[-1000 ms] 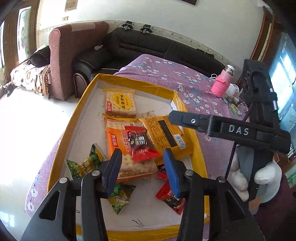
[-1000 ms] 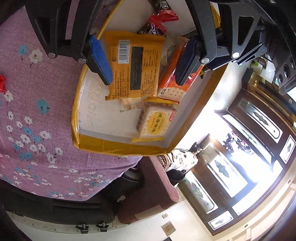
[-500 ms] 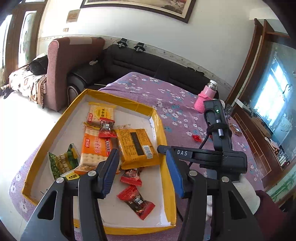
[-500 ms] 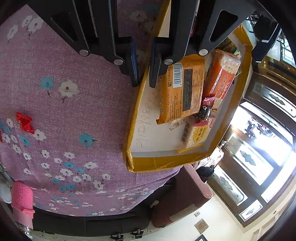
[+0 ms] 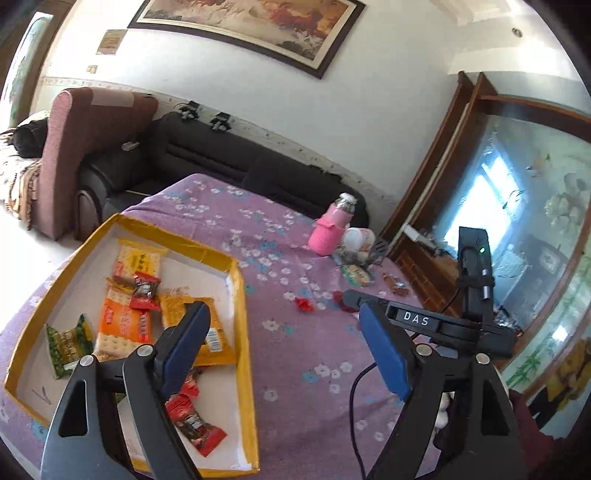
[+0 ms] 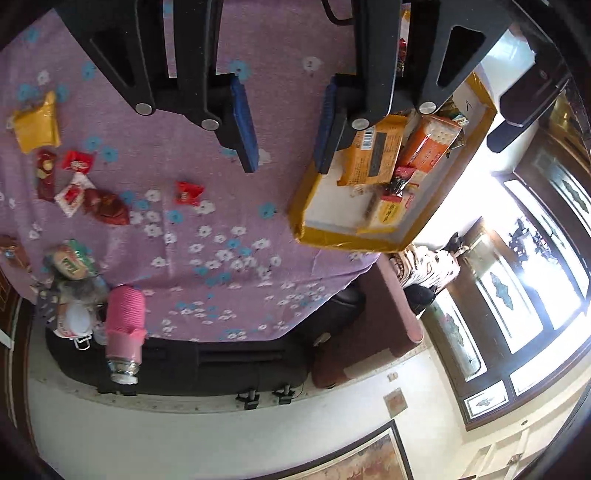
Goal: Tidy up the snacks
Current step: 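Move both grippers back toward the snacks on the table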
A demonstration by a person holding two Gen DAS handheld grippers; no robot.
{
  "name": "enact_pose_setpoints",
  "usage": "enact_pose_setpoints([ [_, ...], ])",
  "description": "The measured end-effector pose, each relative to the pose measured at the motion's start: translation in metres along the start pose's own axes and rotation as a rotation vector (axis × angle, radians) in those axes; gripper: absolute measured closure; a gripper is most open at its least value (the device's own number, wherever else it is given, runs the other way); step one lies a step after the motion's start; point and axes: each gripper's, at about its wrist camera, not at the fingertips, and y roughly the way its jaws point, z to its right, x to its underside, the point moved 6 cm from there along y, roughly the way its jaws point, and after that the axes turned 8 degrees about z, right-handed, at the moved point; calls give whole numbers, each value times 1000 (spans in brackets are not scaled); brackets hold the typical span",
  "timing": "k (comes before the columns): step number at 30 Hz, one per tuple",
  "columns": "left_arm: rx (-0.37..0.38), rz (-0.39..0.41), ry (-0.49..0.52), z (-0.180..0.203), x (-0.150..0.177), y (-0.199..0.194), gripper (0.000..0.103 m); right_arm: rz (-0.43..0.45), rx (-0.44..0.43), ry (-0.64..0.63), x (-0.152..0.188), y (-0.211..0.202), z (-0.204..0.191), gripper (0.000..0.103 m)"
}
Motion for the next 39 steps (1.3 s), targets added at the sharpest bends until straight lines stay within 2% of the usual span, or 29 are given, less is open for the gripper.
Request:
enact_pose_setpoints([
  [2, 95, -22, -41, 4, -1, 5, 20, 16, 33, 18, 3, -13, 16, 64],
  [5, 206, -147, -81, 10, 5, 29, 20, 15, 118, 26, 20, -22, 44, 61],
  [10, 259, -183, -69, 15, -3, 51, 20, 1, 282, 76, 55, -46, 93, 61],
  [13, 242, -186, -60, 9, -13, 59, 20, 11, 370, 133, 67, -64, 121, 60],
  [16, 236, -216, -54, 8, -12, 65, 20, 20, 393, 218, 71, -70, 143, 56],
  [19, 225, -226, -37, 12, -2, 65, 20, 35, 353, 287, 75, -68, 153, 56],
  [23, 166, -241, -73, 17, 17, 62, 20, 50, 323, 287, 77, -77, 168, 56],
  [27, 79, -235, -76, 30, 25, 54, 20, 130, 303, 387, 62, -105, 229, 56],
  [30, 10, -215, -34, 50, 28, 51, 20, 177, 359, 433, 52, -116, 291, 53],
  [32, -10, -216, -32, 67, 31, 53, 20, 157, 362, 465, 49, -104, 326, 53],
  [34, -39, -231, -2, 88, 38, 59, 20, 118, 296, 520, 51, -78, 347, 53],
  [36, -69, -252, 41, 107, 46, 67, 20, 73, 226, 546, 54, -46, 353, 53],
  [39, -99, -266, 74, 129, 55, 75, 20, 24, 165, 535, 61, -6, 343, 53],
])
